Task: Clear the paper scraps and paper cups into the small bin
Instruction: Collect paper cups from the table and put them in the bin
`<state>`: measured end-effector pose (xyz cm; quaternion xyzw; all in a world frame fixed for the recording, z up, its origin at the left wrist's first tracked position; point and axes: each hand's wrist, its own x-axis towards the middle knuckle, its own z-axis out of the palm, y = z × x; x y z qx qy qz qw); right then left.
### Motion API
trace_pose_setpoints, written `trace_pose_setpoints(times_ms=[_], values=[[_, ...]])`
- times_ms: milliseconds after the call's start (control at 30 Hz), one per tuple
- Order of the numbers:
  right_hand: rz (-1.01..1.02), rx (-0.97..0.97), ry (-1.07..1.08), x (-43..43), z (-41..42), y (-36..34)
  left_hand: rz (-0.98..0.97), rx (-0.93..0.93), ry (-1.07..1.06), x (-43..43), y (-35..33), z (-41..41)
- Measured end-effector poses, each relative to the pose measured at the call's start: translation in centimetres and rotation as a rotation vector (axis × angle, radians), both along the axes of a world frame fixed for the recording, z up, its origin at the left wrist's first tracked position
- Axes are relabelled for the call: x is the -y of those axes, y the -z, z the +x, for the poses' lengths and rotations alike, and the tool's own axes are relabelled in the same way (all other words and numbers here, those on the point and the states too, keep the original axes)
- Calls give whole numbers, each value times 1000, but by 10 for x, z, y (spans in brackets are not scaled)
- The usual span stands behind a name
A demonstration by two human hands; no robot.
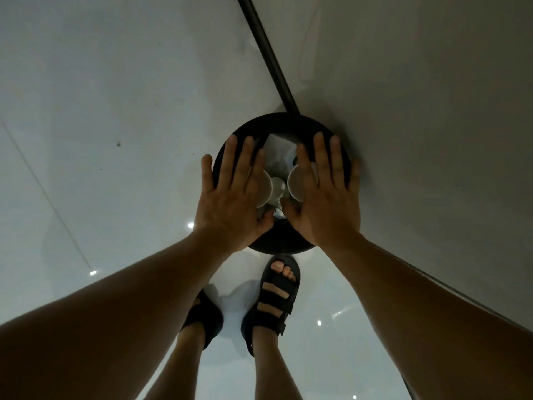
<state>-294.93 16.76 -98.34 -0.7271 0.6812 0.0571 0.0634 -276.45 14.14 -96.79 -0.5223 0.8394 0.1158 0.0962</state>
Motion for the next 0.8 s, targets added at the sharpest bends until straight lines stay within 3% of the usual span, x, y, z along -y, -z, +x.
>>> trace_pose_setpoints(times_ms=[367,567,800], values=[[140,149,51,-4,2,-55,111,-39,-50,-3,-53,14],[232,191,123,-24,11,-149,151,55,-149,-4,-129,61],[222,320,203,-22,76,-292,121,52,-344,-19,-274,124]])
